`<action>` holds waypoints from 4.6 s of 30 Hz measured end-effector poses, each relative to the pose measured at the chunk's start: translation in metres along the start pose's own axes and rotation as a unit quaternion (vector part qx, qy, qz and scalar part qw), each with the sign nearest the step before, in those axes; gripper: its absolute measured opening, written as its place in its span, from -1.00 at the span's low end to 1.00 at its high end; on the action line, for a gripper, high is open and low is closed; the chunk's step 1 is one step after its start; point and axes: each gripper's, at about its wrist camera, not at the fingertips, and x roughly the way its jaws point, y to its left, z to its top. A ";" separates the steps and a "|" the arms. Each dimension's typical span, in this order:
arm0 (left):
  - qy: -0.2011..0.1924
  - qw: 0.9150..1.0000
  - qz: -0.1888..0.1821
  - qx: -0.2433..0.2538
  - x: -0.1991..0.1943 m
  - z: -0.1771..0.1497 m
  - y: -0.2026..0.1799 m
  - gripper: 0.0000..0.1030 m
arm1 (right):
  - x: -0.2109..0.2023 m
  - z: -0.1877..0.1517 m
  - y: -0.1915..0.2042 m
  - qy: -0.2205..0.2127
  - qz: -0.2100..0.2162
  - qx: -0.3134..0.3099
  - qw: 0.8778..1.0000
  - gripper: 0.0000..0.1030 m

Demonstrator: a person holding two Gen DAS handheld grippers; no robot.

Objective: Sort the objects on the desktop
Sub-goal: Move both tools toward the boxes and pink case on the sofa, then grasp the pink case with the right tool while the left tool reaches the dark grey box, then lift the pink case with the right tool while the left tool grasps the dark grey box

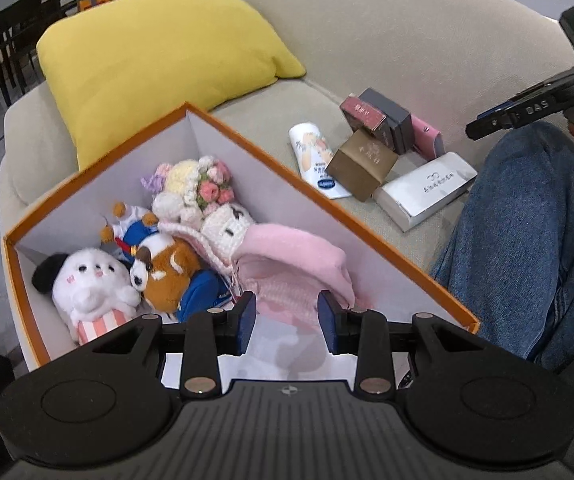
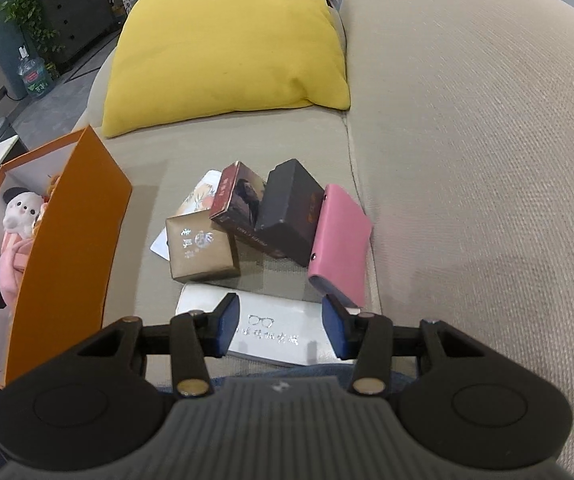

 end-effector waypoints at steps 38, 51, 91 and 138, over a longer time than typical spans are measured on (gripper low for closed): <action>0.033 0.997 0.026 0.059 0.071 0.013 0.024 -0.62 | 0.037 0.007 0.062 0.038 0.015 -0.080 0.996 -0.06; -0.023 0.996 0.070 0.057 -0.023 0.059 0.015 -0.62 | 0.027 0.023 0.023 0.042 -0.010 -0.071 0.997 -0.06; 0.010 0.999 -0.051 0.000 0.108 0.204 -0.081 -0.60 | 0.072 0.091 -0.040 0.143 -0.026 -0.147 0.979 -0.63; 0.022 0.986 -0.073 -0.147 0.142 0.197 -0.063 -0.23 | 0.068 0.100 -0.059 0.226 0.090 -0.082 0.966 -0.63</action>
